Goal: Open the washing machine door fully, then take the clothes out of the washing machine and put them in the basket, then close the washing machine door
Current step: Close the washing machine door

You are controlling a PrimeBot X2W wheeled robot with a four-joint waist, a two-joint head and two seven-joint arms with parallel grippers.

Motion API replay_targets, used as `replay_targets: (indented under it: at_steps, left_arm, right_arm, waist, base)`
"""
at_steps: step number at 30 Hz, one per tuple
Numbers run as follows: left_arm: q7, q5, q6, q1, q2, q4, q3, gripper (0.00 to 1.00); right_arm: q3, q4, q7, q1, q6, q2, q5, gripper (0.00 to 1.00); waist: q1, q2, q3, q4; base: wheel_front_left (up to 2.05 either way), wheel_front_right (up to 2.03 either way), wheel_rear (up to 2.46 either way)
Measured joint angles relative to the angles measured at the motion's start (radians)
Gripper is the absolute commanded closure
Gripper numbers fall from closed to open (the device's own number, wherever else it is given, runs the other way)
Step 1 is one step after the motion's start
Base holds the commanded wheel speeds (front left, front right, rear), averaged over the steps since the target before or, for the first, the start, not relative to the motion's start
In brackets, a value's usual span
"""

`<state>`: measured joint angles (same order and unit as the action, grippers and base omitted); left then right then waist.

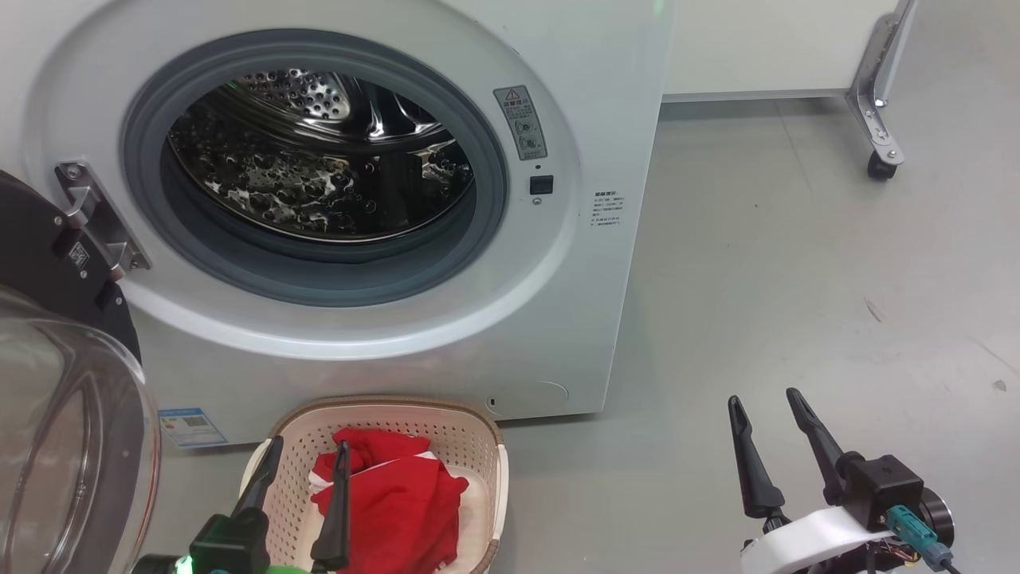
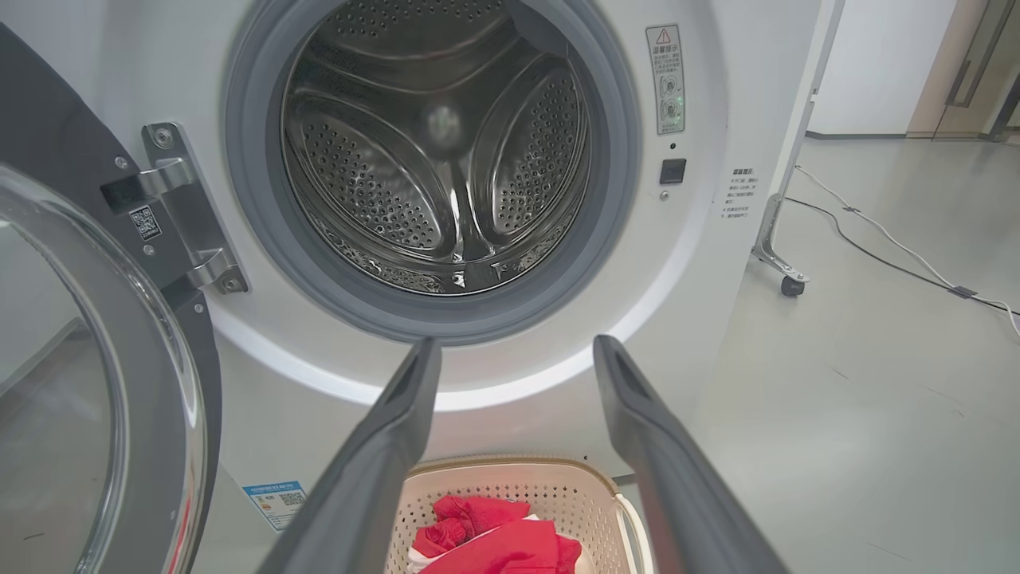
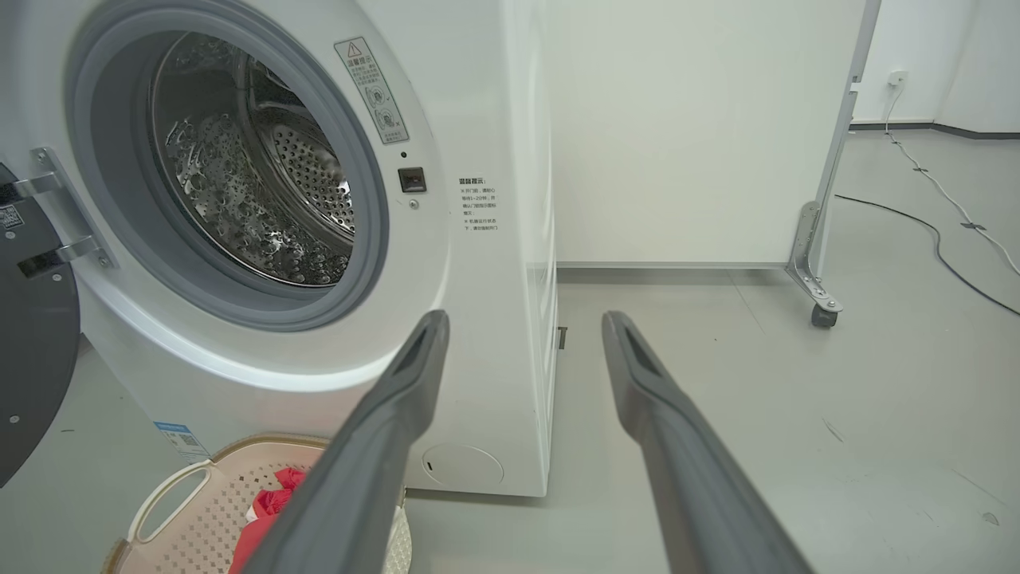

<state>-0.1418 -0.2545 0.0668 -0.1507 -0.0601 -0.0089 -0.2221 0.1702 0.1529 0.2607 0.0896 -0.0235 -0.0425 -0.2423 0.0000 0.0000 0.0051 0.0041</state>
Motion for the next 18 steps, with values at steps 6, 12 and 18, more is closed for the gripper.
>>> replay_targets:
  at_steps: [6, 12, 18]
  left_arm:
    - [0.009, 0.001, 0.003, -0.003, -0.001, -0.013, -0.001, 0.00]
    - [0.017, 0.001, 0.008, -0.005, -0.002, -0.027, -0.002, 0.00]
    - [0.019, 0.002, 0.007, -0.015, -0.005, -0.038, -0.011, 0.00]
  right_arm:
    - [0.000, 0.000, 0.000, 0.000, 0.000, 0.000, 0.000, 0.00]
    - [0.000, -0.002, 0.000, 0.000, 0.000, 0.000, 0.000, 0.00]
    - [0.000, -0.003, 0.000, 0.000, 0.001, 0.000, 0.000, 0.00]
  waist:
    - [0.0000, 0.0000, 0.000, 0.002]
    - [0.0000, 0.0000, 0.000, 0.003]
    - [0.0000, 0.0000, 0.002, 0.004]
  base:
    - [-0.73, 0.73, 0.00]
    - [-0.98, 0.98, 0.00]
    - [-1.12, 1.12, 0.00]
